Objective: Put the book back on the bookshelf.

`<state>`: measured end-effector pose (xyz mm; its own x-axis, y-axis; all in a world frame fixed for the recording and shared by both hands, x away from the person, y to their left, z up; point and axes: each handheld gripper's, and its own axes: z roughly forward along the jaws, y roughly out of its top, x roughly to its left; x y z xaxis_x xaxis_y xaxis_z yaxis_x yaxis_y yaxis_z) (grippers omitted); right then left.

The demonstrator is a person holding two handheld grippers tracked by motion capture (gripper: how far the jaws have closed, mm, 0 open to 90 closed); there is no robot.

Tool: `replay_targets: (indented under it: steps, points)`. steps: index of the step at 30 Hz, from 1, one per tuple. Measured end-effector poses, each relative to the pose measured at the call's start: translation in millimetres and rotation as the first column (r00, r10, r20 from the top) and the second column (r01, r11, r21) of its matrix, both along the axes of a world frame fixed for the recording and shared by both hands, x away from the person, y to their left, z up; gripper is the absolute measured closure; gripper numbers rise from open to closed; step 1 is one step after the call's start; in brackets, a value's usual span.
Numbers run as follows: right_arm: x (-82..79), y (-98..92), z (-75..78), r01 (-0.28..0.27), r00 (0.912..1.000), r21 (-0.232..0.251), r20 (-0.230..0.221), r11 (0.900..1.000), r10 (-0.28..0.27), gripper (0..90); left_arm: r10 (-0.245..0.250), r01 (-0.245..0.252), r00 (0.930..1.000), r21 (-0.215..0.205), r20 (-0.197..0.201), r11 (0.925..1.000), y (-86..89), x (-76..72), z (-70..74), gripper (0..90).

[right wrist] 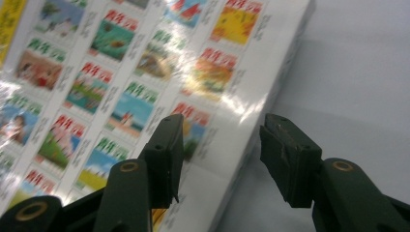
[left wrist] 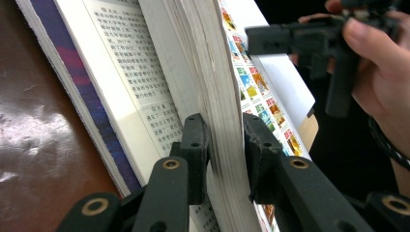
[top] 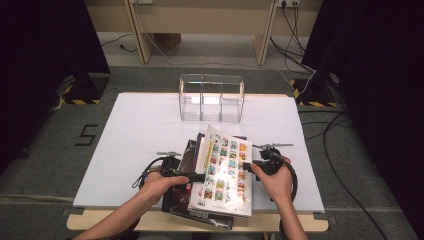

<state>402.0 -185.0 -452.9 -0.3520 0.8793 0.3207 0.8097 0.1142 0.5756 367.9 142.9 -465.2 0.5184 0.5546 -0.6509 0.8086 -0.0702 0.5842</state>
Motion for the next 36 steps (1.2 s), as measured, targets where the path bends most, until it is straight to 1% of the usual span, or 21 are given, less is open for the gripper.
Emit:
replay_targets:
  steps: [2, 4, 5, 6, 8, 9, 10, 15, 19, 21, 23, 24, 25, 26, 28, 30, 31, 32, 33, 34, 36]
  points:
    - [9.6, -3.5, -0.5, 0.009, 0.9999, 0.019, -0.01, 1.0, -0.008, 48.7, -0.012, 0.012, 0.9999, -0.007, -0.009, 0.9999, 0.5, -0.3, -1.9, 73.2]
    - [18.2, -5.8, -1.4, 0.018, 0.9995, 0.039, -0.026, 0.999, -0.017, 47.5, -0.008, 0.007, 0.9993, -0.021, -0.035, 0.9998, -0.8, -0.6, -3.4, 73.5]
    - [22.2, -7.5, -2.5, 0.021, 0.9995, 0.053, -0.027, 0.998, -0.019, 47.1, -0.006, 0.005, 0.9991, -0.024, -0.042, 0.9997, -1.5, -0.8, -3.9, 73.6]
    - [24.5, -8.8, -2.7, 0.026, 0.999, 0.052, -0.037, 0.998, -0.024, 46.6, 0.0, -0.001, 0.999, -0.025, -0.044, 0.9997, -2.7, -1.3, -4.6, 73.7]
    - [29.8, -12.7, -4.9, 0.033, 0.9984, 0.078, -0.05, 0.996, -0.029, 46.2, 0.009, -0.01, 0.9988, -0.034, -0.049, 0.9994, -3.1, -2.0, -6.5, 73.9]
    - [31.9, -15.1, -5.9, 0.041, 0.9973, 0.094, -0.065, 0.995, -0.035, 45.9, 0.011, -0.012, 0.9988, -0.035, -0.049, 0.9993, -3.1, -2.4, -7.1, 73.9]
    - [33.2, -16.2, -6.9, 0.043, 0.997, 0.103, -0.068, 0.994, -0.036, 45.4, 0.012, -0.014, 0.9987, -0.038, -0.049, 0.9992, -3.1, -2.7, -7.6, 73.9]
    - [40.8, -20.7, -13.6, 0.043, 0.995, 0.155, -0.096, 0.987, -0.029, 41.0, 0.012, -0.013, 0.9985, -0.029, -0.053, 0.9995, -3.4, -1.6, -7.5, 73.6]
    - [47.7, -20.6, -17.3, 0.05, 0.9936, 0.174, -0.108, 0.984, -0.032, 35.6, 0.002, -0.003, 0.9983, -0.016, -0.058, 0.9999, -5.8, 1.3, -5.5, 73.3]
    - [52.1, -20.9, -20.4, 0.065, 0.9907, 0.207, -0.13, 0.976, -0.039, 33.5, 0.002, -0.003, 0.9982, -0.014, -0.06, 0.9999, -8.3, 3.2, -5.3, 73.4]
    - [54.3, -21.3, -22.8, 0.078, 0.9895, 0.221, -0.136, 0.972, -0.049, 32.5, 0.003, -0.003, 0.998, -0.012, -0.064, 0.9999, -10.9, 5.7, -5.6, 73.4]
    - [54.7, -21.9, -22.9, 0.082, 0.9899, 0.219, -0.131, 0.972, -0.054, 33.2, 0.002, -0.003, 0.9978, -0.013, -0.066, 0.9999, -11.8, 6.8, -6.0, 73.4]
    - [54.2, -21.8, -20.8, 0.085, 0.9902, 0.205, -0.126, 0.975, -0.06, 34.7, 0.001, -0.001, 0.9977, -0.011, -0.068, 0.9999, -12.6, 7.9, -6.1, 73.4]
    - [53.7, -21.4, -17.9, 0.078, 0.9922, 0.181, -0.11, 0.98, -0.059, 36.5, -0.005, 0.004, 0.9976, -0.004, -0.069, 1.0, -13.4, 9.1, -5.7, 73.3]
    - [51.4, -20.5, -8.8, 0.076, 0.9939, 0.129, -0.089, 0.989, -0.065, 43.2, -0.015, 0.016, 0.9976, 0.019, -0.068, 0.9997, -14.3, 11.4, -4.1, 72.5]
    - [48.2, -19.0, 0.8, 0.082, 0.9954, 0.099, -0.058, 0.992, -0.077, 50.8, -0.019, 0.022, 0.9973, 0.038, -0.071, 0.999, -14.3, 13.0, -4.0, 71.7]
    - [45.5, -16.8, 8.3, 0.076, 0.997, 0.083, -0.021, 0.994, -0.074, 53.9, -0.018, 0.022, 0.9967, 0.044, -0.079, 0.9988, -13.4, 13.9, -4.9, 70.9]
    - [43.2, -14.2, 14.3, 0.071, 0.9975, 0.07, 0.001, 0.995, -0.071, 56.0, -0.018, 0.023, 0.9962, 0.05, -0.085, 0.9985, -12.2, 14.7, -5.9, 70.3]
    - [41.1, -11.0, 19.6, 0.064, 0.9974, 0.062, 0.031, 0.996, -0.066, 58.6, -0.019, 0.025, 0.996, 0.063, -0.087, 0.9977, -11.0, 15.1, -7.6, 70.1]
    - [38.1, -6.4, 26.3, 0.06, 0.9963, 0.062, 0.057, 0.996, -0.064, 60.7, -0.021, 0.027, 0.9956, 0.065, -0.092, 0.9975, -9.7, 15.4, -8.6, 69.8]
    - [36.3, -0.8, 33.3, 0.051, 0.9949, 0.062, 0.084, 0.997, -0.056, 63.0, -0.017, 0.023, 0.9946, 0.062, -0.102, 0.9978, -7.8, 15.9, -10.1, 69.6]
